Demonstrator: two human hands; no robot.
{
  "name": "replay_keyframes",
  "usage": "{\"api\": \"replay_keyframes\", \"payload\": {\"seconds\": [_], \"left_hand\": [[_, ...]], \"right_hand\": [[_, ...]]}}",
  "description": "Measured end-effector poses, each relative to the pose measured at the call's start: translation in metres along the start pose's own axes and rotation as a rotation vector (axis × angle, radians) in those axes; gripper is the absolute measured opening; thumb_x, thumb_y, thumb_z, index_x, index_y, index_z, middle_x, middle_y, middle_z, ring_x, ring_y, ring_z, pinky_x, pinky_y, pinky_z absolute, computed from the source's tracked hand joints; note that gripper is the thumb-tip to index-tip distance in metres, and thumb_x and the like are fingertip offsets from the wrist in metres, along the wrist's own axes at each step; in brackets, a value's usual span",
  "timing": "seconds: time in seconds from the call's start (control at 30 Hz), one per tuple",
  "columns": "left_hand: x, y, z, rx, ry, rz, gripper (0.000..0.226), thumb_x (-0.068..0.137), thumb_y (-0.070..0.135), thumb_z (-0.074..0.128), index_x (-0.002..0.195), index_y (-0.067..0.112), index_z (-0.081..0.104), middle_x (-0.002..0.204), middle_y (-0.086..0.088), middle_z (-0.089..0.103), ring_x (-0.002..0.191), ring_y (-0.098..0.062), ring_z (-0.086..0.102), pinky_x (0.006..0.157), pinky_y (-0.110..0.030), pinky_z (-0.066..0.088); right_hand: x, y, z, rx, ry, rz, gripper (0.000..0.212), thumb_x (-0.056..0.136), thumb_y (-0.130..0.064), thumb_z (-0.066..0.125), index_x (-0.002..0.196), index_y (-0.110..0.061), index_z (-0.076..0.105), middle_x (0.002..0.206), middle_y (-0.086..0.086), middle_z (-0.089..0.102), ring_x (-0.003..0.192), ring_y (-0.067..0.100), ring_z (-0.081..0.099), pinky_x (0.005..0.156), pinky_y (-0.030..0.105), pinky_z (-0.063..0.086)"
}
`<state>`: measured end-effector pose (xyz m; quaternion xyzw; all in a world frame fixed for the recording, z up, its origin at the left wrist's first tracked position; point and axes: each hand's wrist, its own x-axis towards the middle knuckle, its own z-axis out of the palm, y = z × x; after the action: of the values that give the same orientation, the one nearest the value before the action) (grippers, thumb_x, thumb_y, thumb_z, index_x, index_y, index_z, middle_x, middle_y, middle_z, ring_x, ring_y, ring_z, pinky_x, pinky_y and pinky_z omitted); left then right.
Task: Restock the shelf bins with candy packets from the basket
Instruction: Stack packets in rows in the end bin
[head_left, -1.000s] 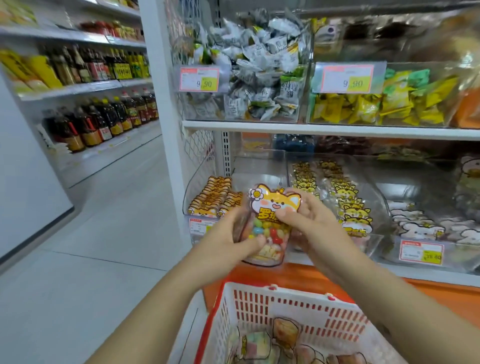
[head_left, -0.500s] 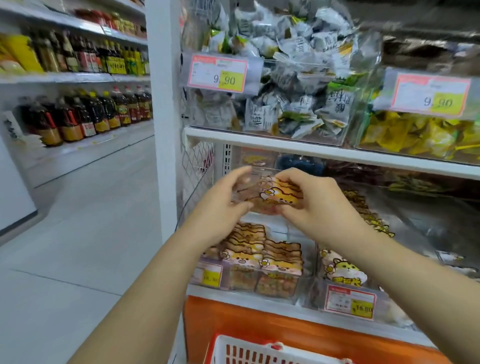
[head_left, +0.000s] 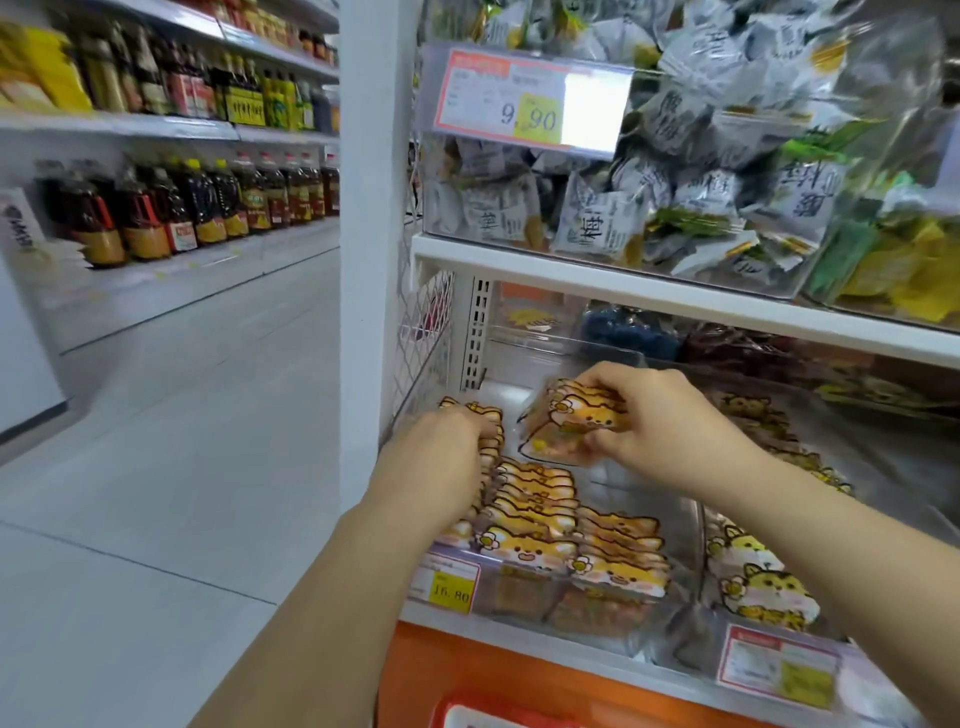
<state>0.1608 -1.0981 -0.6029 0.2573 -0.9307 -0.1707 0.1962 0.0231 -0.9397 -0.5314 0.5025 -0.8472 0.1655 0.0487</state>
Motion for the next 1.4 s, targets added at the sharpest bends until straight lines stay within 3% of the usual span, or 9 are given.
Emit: {"api": "replay_keyframes", "payload": {"seconds": [0.23,0.37,0.5,0.77,1.4], "left_hand": [[-0.001,0.002,-0.002,0.001,-0.021,0.015,0.045,0.087,0.002,0.052,0.115,0.033,0.068,0.108,-0.001,0.068,0.092,-0.023,0.066,0.08,-0.041,0.057],[-0.002,0.002,-0.004,0.022,-0.03,0.05,0.042,0.087,0.001,0.05,0.113,0.028,0.069,0.109,-0.003,0.067,0.098,-0.025,0.064,0.082,-0.043,0.055],[-0.002,0.004,-0.005,0.065,-0.053,0.068,0.048,0.088,0.001,0.048,0.125,0.025,0.064,0.121,-0.004,0.064,0.109,-0.026,0.059,0.089,-0.044,0.053],[-0.004,0.008,-0.009,0.114,-0.055,0.06,0.039,0.093,0.006,0.049,0.126,0.022,0.062,0.133,0.0,0.05,0.118,-0.023,0.05,0.095,-0.038,0.047],[0.001,0.008,-0.012,0.138,-0.125,0.097,0.039,0.095,0.014,0.049,0.129,0.03,0.06,0.142,0.008,0.048,0.13,-0.02,0.037,0.107,-0.04,0.036]], "right_hand": [[-0.002,-0.001,-0.007,-0.008,0.001,0.006,0.042,0.081,-0.02,0.077,0.117,-0.034,0.06,0.101,-0.011,0.069,0.092,0.015,0.066,0.084,0.036,0.056],[-0.01,-0.001,-0.012,-0.035,0.025,0.011,0.041,0.082,-0.022,0.076,0.117,-0.035,0.059,0.1,-0.012,0.069,0.09,0.013,0.066,0.082,0.036,0.057],[-0.017,-0.005,-0.01,-0.052,0.038,0.002,0.041,0.083,-0.022,0.076,0.118,-0.035,0.059,0.099,-0.014,0.068,0.09,0.011,0.066,0.081,0.03,0.056],[-0.024,-0.011,-0.011,-0.098,0.098,0.002,0.043,0.085,-0.024,0.073,0.124,-0.034,0.057,0.104,-0.011,0.07,0.091,0.014,0.066,0.079,0.035,0.059],[-0.018,-0.018,-0.008,-0.11,0.115,0.005,0.043,0.087,-0.027,0.071,0.127,-0.033,0.056,0.108,-0.01,0.069,0.091,0.014,0.066,0.078,0.029,0.057]]}}
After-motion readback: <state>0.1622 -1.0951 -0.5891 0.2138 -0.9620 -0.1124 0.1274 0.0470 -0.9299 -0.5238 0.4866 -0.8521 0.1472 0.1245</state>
